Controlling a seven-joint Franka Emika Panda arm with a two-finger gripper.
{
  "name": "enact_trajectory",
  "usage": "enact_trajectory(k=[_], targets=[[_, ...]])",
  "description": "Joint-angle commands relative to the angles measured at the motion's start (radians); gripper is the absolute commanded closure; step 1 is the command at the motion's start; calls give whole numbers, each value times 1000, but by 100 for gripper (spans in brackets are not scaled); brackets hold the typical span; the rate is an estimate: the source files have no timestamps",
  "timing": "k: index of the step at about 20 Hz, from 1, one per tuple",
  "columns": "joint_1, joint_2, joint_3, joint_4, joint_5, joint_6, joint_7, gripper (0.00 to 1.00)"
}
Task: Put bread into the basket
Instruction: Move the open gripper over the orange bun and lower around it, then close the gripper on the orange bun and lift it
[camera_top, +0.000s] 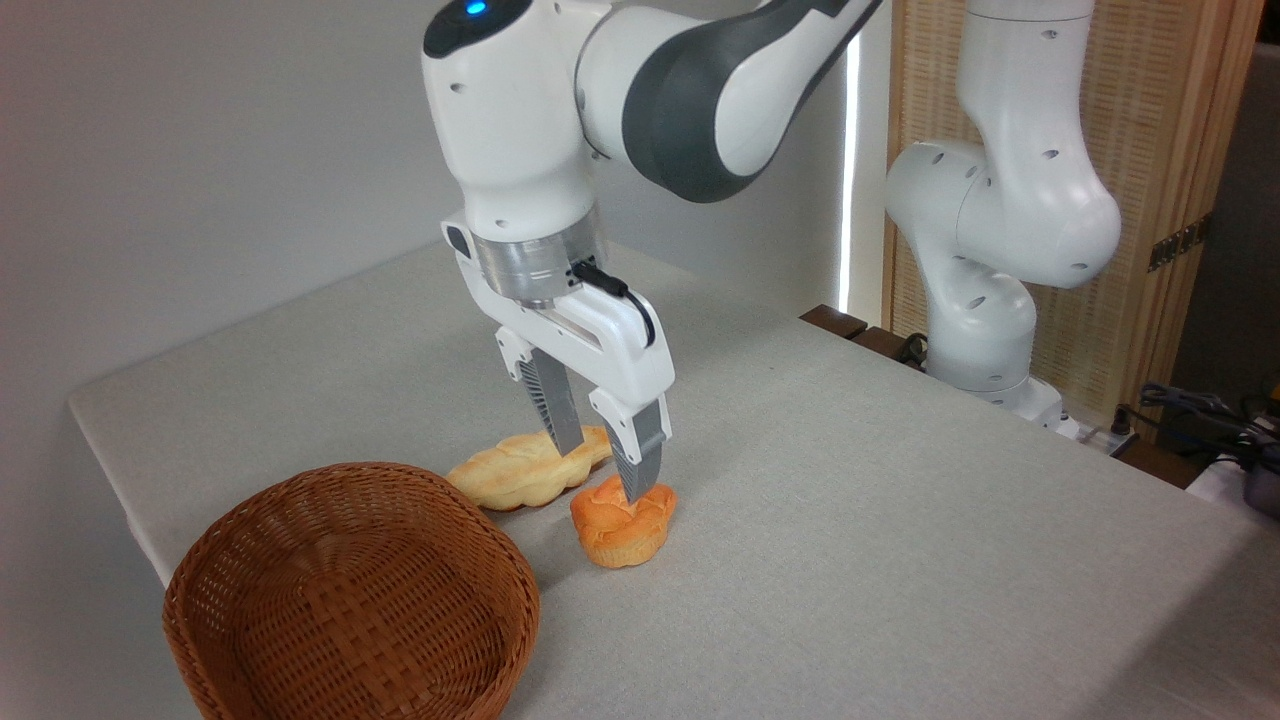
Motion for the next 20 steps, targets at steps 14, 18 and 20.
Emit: enact_trajectory(k=[14,18,20], targets=[[-8,89,-2,-37,7,81,71,0],[-8,92,-1,-34,6,89,71,38],[-8,92,-1,-34,6,89,74,42]])
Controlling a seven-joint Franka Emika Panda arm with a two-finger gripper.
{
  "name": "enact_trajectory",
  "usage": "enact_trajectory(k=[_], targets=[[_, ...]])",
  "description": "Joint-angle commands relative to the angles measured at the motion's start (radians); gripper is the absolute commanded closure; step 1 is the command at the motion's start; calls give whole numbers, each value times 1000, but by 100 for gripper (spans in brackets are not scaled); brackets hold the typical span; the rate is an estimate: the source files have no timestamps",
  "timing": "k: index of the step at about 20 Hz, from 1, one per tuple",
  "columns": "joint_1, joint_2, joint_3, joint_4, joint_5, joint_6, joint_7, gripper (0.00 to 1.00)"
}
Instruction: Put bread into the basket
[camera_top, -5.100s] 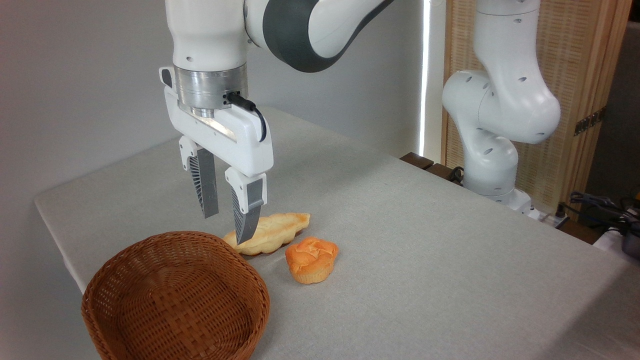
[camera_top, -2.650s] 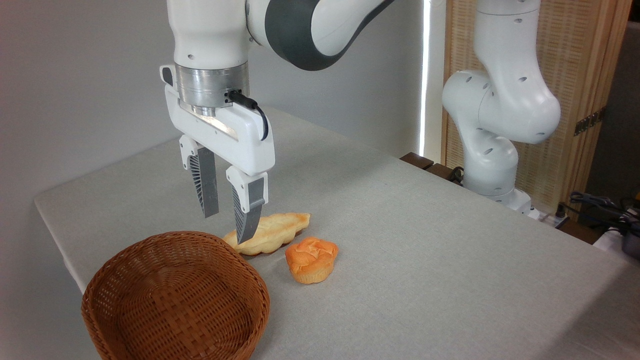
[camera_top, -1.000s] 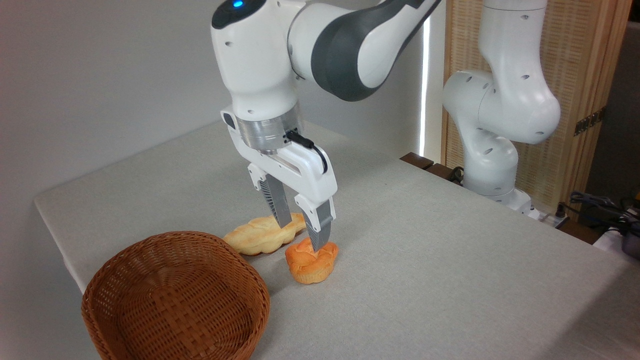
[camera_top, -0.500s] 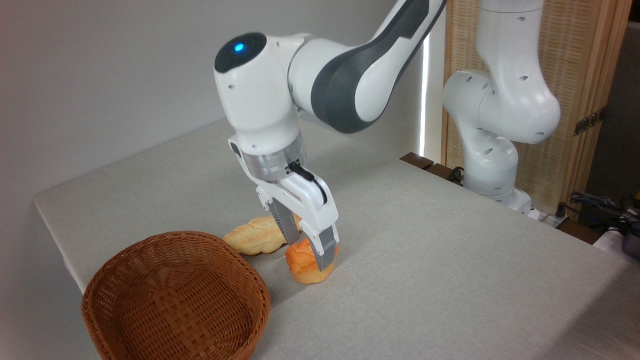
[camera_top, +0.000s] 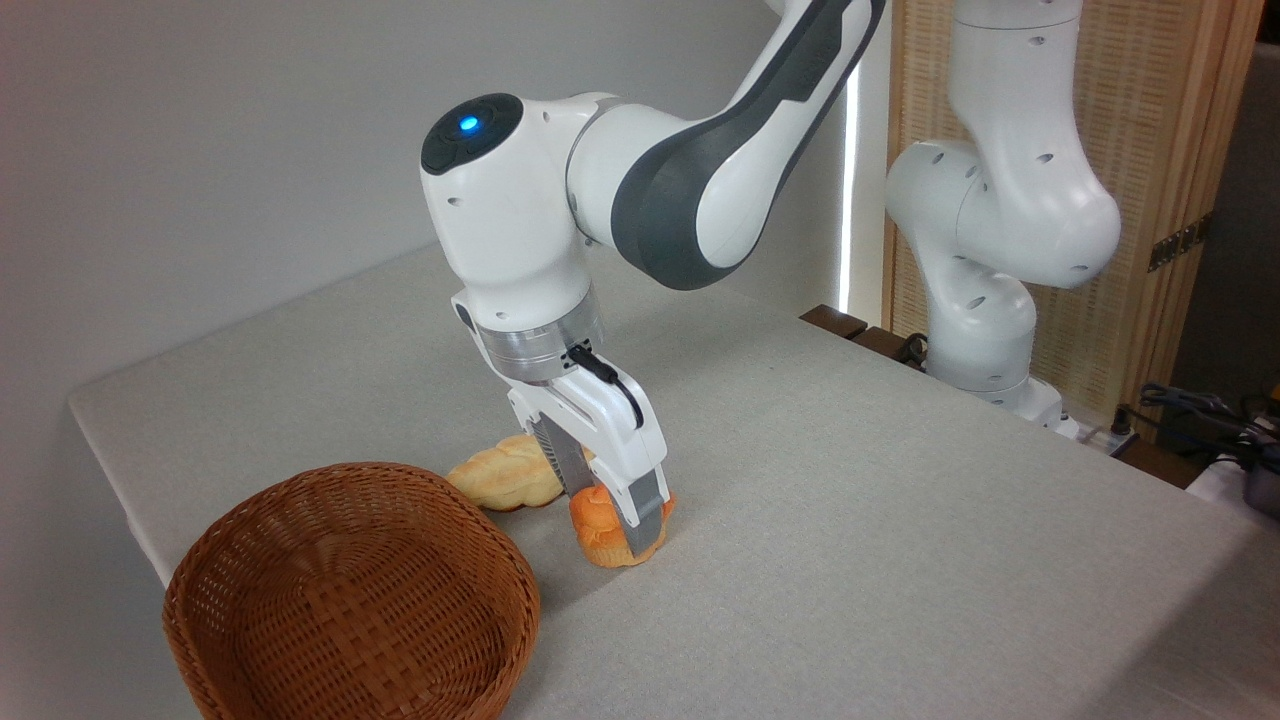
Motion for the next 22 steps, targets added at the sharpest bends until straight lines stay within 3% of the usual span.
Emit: enact_trajectory(k=[1,7,11,15,17,22], targets=[[-3,3,5,9,6,8,21,42],[-3,0,5,23,6,2,23,41],[-3,-9,8,109,0,-96,27,40],[-4,-9,-1,210,-38,-104,19,38],[-4,-2,-1,244,-75,-81,23,37],[-4,40,-1,265,-72,122,23,30]])
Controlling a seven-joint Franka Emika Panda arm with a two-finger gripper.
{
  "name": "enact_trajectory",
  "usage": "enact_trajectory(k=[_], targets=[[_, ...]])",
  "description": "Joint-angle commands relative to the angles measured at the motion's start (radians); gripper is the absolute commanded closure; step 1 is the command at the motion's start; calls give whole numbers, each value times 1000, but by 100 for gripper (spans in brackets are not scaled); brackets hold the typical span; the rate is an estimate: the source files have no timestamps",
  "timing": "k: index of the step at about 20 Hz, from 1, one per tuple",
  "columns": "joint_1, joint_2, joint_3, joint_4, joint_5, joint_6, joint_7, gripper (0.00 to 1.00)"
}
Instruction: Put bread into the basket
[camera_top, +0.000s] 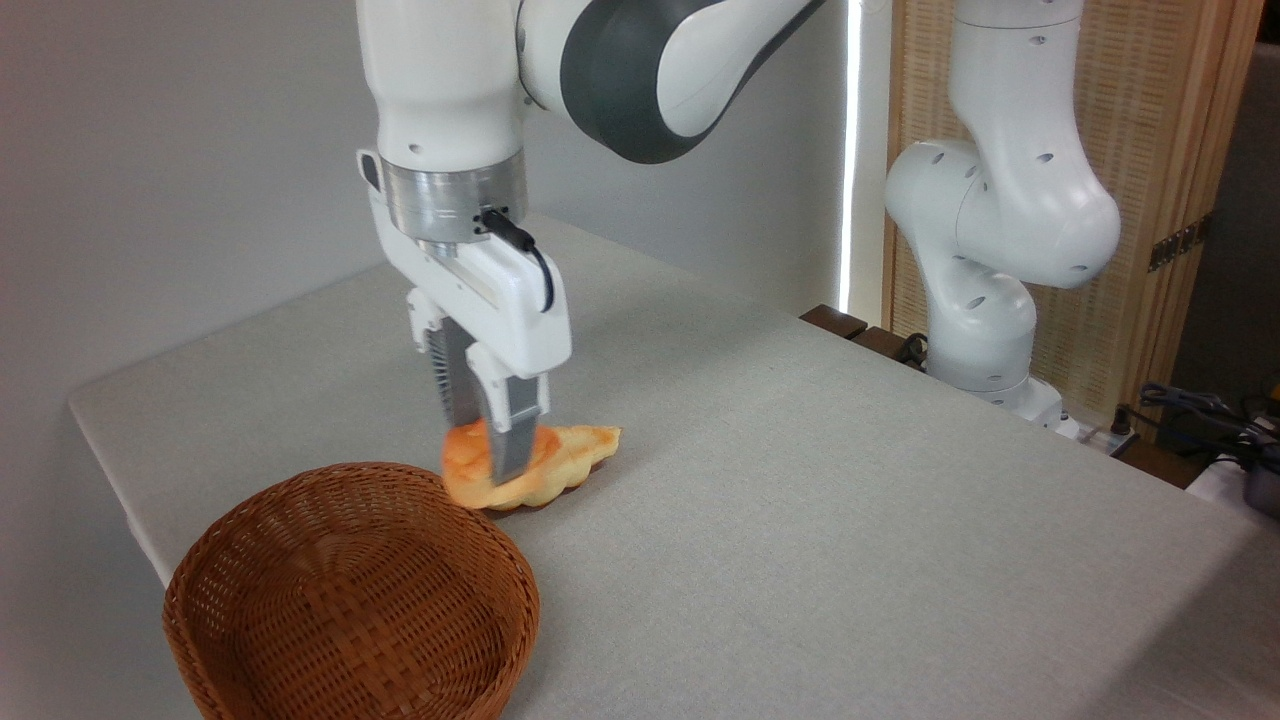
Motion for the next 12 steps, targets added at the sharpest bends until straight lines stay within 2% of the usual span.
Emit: enact_trajectory(k=[1,2,3,4,12], targets=[[0,47,2,19,-13,146,19,21],[0,56,2,19,-10,171,19,19],[0,64,3,19,-7,197,19,12],[0,73,3,19,-5,231,11,0],[0,93,2,22,-7,262,5,0]])
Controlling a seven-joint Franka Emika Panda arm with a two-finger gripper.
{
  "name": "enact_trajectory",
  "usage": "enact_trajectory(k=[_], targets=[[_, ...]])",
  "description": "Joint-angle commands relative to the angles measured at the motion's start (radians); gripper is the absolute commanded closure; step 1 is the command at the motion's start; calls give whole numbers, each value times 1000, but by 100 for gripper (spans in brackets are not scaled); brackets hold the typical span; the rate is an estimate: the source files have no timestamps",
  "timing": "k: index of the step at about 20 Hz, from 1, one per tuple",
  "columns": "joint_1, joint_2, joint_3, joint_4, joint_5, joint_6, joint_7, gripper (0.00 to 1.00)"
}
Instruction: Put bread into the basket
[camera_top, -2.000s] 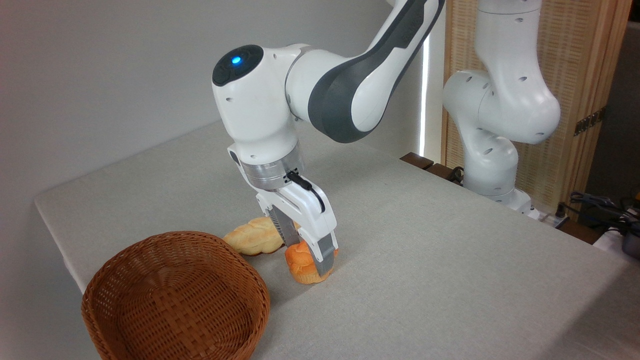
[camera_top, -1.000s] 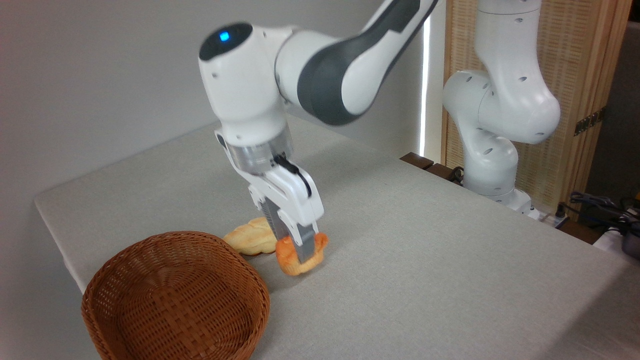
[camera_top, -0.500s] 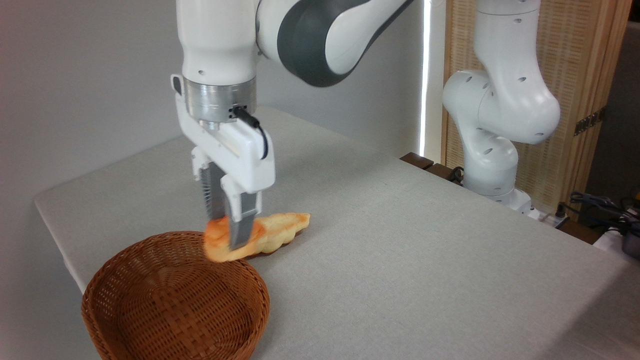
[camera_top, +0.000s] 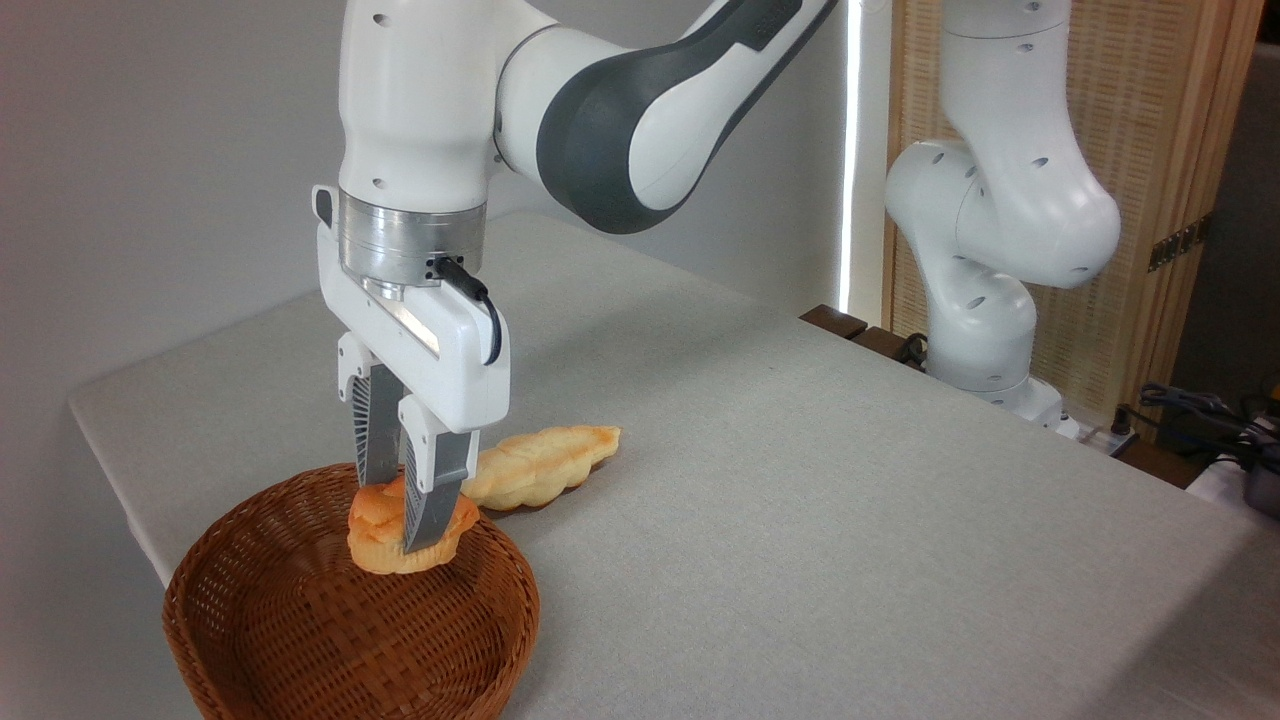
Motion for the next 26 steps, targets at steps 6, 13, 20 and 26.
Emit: enact_trajectory(k=[6,13,20,26], targets=[[0,13,3,19,-10,10,3,0],[0,-23,2,19,-8,-13,-49,0],[0,-98,3,21,-5,-200,-142,0],[0,-113,-1,19,36,-368,-187,0]])
